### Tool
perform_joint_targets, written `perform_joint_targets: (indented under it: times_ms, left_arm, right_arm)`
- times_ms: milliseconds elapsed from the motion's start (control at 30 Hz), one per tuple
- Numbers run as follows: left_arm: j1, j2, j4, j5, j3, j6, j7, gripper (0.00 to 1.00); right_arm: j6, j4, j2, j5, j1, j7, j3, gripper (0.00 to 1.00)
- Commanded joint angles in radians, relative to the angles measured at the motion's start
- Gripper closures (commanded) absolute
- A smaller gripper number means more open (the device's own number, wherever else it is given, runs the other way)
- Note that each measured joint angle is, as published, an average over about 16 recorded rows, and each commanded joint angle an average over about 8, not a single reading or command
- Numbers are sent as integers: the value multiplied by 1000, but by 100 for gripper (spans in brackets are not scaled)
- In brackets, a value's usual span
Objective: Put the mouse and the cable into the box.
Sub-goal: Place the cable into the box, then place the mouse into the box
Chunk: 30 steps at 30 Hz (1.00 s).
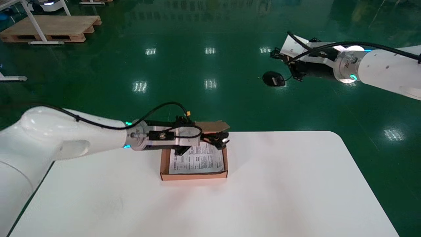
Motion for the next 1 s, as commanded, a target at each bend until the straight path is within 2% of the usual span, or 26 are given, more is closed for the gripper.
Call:
perform_joint_targets:
  times_ms: [33,333,433,633,800,833,1000]
  left_arm:
    - [14,36,43,-15,-11,-56,18,100]
    - [17,18,41,2,1,-46,6,100]
    - [34,26,45,10,9,-99,-5,100]
    - [122,50,-12,-37,28,-288,-19,100]
    - [167,55,-69,-73,116,-353,-42,100]
    - [171,55,-78,-76,140,-360,-52,98]
    - [181,57,-105,-85,231,-391,-87,35]
  right_arm:
    - [8,11,9,10,17,-3,9,100]
    - [2,8,6,8,9,-3,7,100]
    - [2,9,7,9,11,-3,8,100]
    - [2,9,7,9,11,-3,8,100]
    - [2,9,7,9,11,-3,8,100]
    - [2,9,7,9,11,-3,8,100]
    - [2,10,7,10,11,-3,8,100]
